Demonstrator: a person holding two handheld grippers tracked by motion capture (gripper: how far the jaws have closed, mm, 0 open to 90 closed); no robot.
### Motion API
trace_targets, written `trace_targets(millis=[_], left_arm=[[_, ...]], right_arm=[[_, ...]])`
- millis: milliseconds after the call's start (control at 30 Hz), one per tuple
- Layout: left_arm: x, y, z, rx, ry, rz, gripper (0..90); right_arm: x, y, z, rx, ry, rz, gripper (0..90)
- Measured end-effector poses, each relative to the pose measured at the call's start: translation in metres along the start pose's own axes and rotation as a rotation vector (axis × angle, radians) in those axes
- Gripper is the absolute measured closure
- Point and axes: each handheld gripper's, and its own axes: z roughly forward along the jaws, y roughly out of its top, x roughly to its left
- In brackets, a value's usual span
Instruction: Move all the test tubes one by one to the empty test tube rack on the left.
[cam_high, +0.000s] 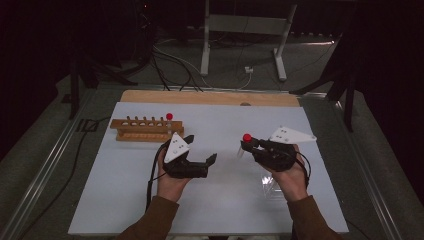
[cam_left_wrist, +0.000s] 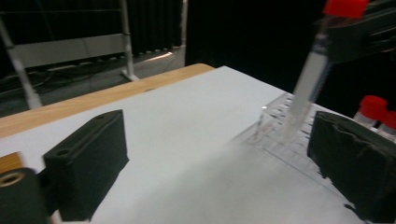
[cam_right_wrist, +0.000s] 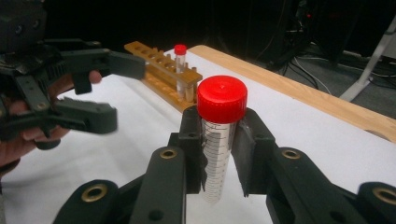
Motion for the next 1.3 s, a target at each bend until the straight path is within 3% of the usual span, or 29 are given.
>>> trace_targets(millis=[333,567,667,967,1067,1300], left_arm=[[-0.021,0.002,0.021,0.042,-0.064,0.044,25.9],[-0.033,0.003,0.032,0.046,-0.098,0.069,45.2],[-0.035,0.003,0.034,0.046,-0.111,0.081,59.8],[-0.036,0.003,0.033,0.043,-0.135,0.095,74.9],[-0.035,0.003,0.033,0.037,-0.143,0.094,75.6],[-0.029,0.003,0.033,0.042,-0.119,0.079,75.8]], right_arm=[[0.01,0.0,0.013,0.009,0.029,-0.006,74.4],[0.015,0.0,0.018,0.018,0.043,-0.014,74.4],[0.016,-0.001,0.018,0.022,0.047,-0.014,74.4],[0.016,-0.004,0.019,0.031,0.053,-0.013,74.5],[0.016,-0.004,0.019,0.031,0.057,-0.013,74.0],[0.012,-0.003,0.012,0.014,0.062,-0.014,50.9]])
